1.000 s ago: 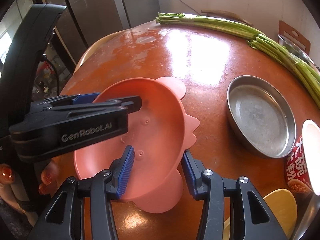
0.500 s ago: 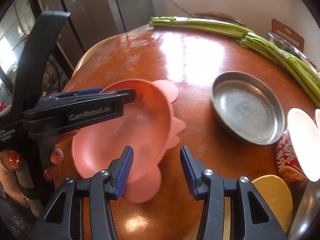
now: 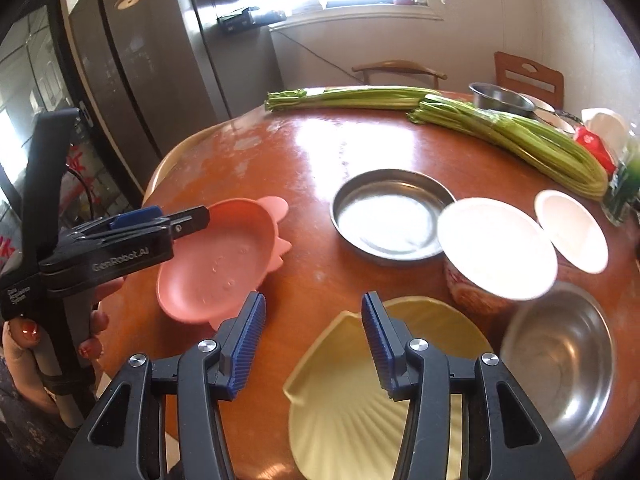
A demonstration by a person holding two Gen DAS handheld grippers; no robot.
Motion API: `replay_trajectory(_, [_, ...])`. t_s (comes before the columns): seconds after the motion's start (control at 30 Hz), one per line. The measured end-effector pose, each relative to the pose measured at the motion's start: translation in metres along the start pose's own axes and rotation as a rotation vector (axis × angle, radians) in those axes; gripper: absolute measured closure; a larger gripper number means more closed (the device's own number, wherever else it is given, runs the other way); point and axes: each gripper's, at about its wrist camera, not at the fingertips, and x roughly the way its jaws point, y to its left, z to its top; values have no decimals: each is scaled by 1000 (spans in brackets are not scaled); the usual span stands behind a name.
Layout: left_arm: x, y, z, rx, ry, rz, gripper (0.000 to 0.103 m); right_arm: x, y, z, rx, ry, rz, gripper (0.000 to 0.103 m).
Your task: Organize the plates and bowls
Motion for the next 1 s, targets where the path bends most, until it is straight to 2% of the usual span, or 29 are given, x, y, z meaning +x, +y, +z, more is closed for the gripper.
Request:
replay_trajectory(0.27, [-9,-52,-19,73,27,-75,30,-27,-27,-39,23,0,-50,52])
replay_trajectory(0.53, [-1,-97,-44,130,86,-111,30,-41,-44,-74,28,30,-69,51])
replay_trajectory(0.77, [8,-119,-60,165,129,-122,30,-42,-60,-91,68,55,-65,51])
replay_trajectory(1.0, [20,-130,-68,174,166,-124,30,-30,-74,-95,127,91,-46,51])
